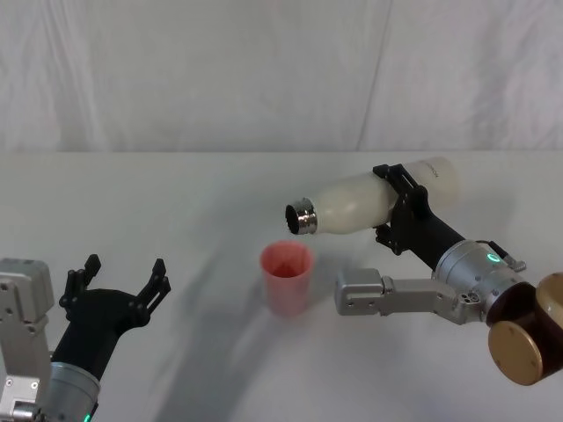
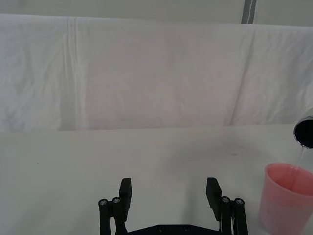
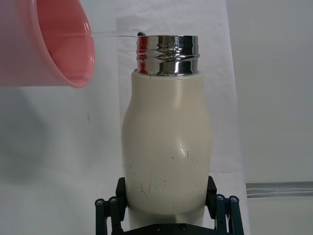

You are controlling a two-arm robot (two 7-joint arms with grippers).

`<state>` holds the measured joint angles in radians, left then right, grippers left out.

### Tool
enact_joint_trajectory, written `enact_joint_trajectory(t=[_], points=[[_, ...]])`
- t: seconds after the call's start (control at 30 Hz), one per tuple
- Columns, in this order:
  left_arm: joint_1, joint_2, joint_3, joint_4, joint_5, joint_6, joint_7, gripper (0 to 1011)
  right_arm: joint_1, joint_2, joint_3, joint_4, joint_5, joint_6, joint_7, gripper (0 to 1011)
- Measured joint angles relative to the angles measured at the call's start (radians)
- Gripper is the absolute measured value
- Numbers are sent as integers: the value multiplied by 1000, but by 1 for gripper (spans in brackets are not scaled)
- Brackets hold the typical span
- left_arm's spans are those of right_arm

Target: Grasp the thermos with one hand and pour water into the cup lid.

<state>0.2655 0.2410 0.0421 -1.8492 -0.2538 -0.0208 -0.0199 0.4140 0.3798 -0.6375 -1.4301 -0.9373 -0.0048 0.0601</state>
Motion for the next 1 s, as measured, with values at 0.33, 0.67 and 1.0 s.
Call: enact_joint_trajectory(t=[0.33,0.67,1.0], points=[[0,0,0,0,0,0,0,1001,-1,-1,2,0,3,-1,1,950],[0,0,0,0,0,0,0,1001,-25,-25,47,-1,106,-22,20,950],[0,0,0,0,0,0,0,1001,-78,-75,154,-34,333,-58,66,950]])
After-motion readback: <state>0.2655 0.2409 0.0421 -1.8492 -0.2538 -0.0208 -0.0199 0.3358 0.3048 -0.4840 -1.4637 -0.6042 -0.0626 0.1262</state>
